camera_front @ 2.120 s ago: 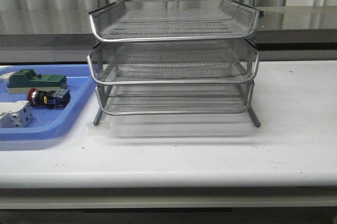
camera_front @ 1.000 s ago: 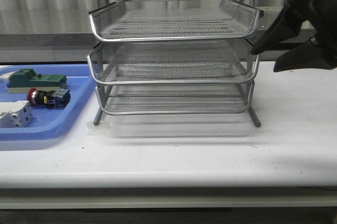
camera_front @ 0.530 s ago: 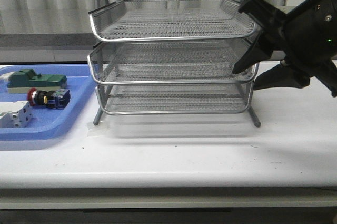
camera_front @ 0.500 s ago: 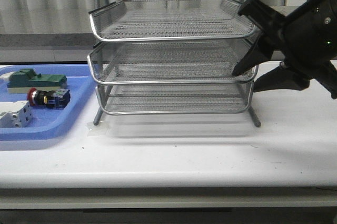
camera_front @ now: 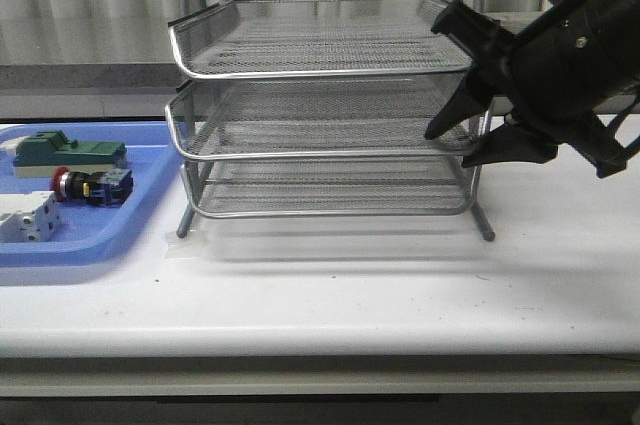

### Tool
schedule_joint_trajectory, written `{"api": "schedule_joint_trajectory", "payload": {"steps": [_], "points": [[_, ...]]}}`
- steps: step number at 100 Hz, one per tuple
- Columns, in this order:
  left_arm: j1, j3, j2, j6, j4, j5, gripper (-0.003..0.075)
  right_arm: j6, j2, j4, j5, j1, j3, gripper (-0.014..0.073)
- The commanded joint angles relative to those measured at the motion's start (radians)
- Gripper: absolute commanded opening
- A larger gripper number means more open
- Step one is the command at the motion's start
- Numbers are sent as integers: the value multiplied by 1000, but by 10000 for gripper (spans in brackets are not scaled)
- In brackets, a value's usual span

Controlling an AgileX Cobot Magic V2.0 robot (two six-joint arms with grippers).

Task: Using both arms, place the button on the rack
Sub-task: 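Reach the right gripper to the middle mesh tray's front edge and grasp it, then pull the middle mesh tray out toward the robot with the right gripper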

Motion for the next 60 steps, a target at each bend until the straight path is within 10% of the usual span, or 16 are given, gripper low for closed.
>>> {"api": "schedule_joint_trajectory", "payload": {"steps": [1, 60], "points": [[1, 33, -30, -9, -8, -75, -20, -16, -15, 25, 42, 1, -41, 331], [1, 33, -30, -9, -8, -75, -20, -16, 1, 18, 53, 1, -27, 24]]}}
